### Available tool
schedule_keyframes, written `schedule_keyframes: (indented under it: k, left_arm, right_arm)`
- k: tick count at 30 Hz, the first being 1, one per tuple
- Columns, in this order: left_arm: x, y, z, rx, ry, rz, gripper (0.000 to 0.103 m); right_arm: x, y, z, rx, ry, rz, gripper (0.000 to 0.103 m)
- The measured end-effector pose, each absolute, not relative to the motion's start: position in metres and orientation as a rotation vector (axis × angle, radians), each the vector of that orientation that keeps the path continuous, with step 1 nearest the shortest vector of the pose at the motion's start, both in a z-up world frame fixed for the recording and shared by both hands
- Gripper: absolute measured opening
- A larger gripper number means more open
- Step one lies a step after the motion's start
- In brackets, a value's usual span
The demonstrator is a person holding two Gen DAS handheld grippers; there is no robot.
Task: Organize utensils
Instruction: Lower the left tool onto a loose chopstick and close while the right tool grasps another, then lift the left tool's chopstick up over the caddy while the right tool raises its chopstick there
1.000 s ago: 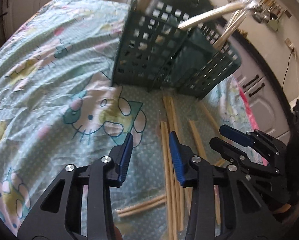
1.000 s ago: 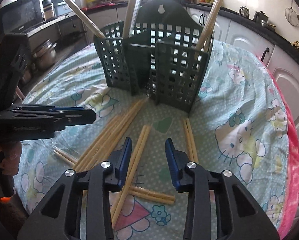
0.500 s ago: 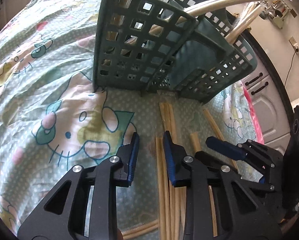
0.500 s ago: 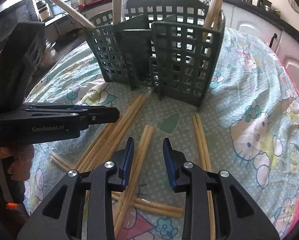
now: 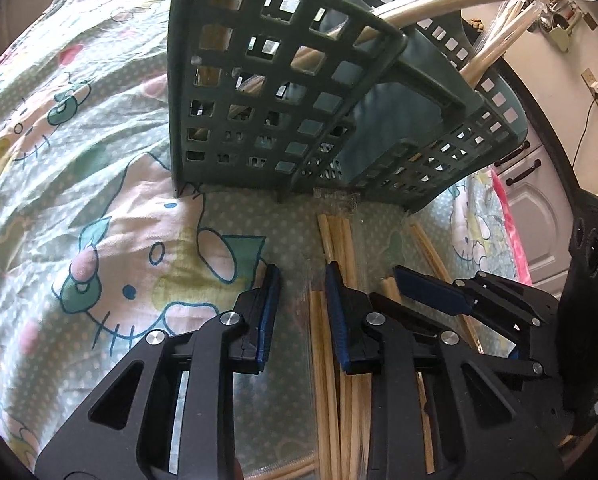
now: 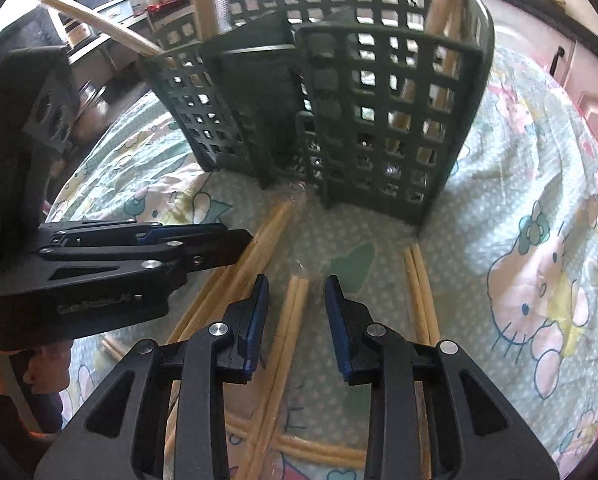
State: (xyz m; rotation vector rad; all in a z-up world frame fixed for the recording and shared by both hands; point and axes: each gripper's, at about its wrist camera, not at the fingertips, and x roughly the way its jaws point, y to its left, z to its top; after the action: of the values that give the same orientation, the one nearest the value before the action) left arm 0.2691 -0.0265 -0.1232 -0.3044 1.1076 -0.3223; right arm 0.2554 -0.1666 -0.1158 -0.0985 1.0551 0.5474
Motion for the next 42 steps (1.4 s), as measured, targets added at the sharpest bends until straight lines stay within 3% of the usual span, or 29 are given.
schedule_keyframes:
  k: [6, 11, 21, 42]
  left_arm:
    - [0.269, -0.021, -0.126, -0.319, 1.097, -0.323, 0.011]
    - [0.265, -0.010, -0.128, -0.352, 1.087, -0.330, 0.007]
    - [0.245, 0.012, -0.111, -0.384, 1.020, -0.300, 0.004]
    - [0.175, 0.036, -0.021, -0.330, 0.740, -0.251, 0.002]
  right_arm:
    - [0.256, -0.174, -0.116, -0.085, 1.051, 0.538, 0.016]
    - [0.253, -0.185, -0.113, -0.073, 1.042, 0.539, 0.013]
    - [0.243, -0.191, -0.086, -0.073, 0.997, 0.554, 0.012]
    - [0.206, -0.168, -0.019, -0.134, 0.827, 0.640, 0.009]
